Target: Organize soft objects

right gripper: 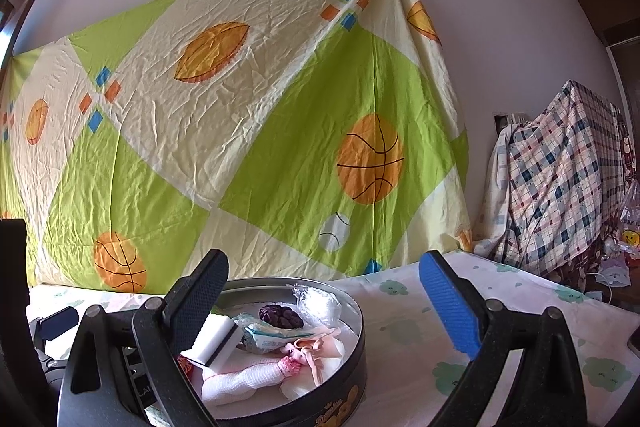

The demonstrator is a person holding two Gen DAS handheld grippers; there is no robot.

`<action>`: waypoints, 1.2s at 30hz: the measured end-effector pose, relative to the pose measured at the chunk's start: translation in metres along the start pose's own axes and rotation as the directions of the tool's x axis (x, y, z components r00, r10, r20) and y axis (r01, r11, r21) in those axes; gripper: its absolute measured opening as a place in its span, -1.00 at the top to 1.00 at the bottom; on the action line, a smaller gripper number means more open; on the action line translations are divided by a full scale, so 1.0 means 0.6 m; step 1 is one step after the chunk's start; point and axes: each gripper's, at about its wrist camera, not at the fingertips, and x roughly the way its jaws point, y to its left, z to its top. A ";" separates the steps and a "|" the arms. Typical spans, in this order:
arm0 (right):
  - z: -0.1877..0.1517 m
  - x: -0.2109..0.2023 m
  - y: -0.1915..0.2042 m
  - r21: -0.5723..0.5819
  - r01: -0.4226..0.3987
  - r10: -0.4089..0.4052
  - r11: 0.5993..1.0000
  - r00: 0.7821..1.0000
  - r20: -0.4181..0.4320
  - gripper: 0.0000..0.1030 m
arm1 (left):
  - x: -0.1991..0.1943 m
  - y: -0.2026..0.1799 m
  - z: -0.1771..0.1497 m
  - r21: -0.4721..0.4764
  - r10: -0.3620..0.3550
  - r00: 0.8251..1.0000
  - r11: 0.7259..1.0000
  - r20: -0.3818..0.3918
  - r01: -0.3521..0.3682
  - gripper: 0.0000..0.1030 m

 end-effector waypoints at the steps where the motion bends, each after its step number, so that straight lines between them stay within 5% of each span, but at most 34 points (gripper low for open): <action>1: 0.000 -0.003 0.000 0.000 -0.002 0.002 1.000 1.000 0.002 -0.90 | -0.002 0.000 0.000 0.000 0.000 1.000 1.000 0.001 0.000 -0.99; 36: 0.006 -0.055 -0.001 -0.031 0.024 -0.021 0.999 0.997 0.076 -0.97 | -0.039 0.003 -0.010 0.003 -0.002 1.000 1.000 0.030 0.002 -0.99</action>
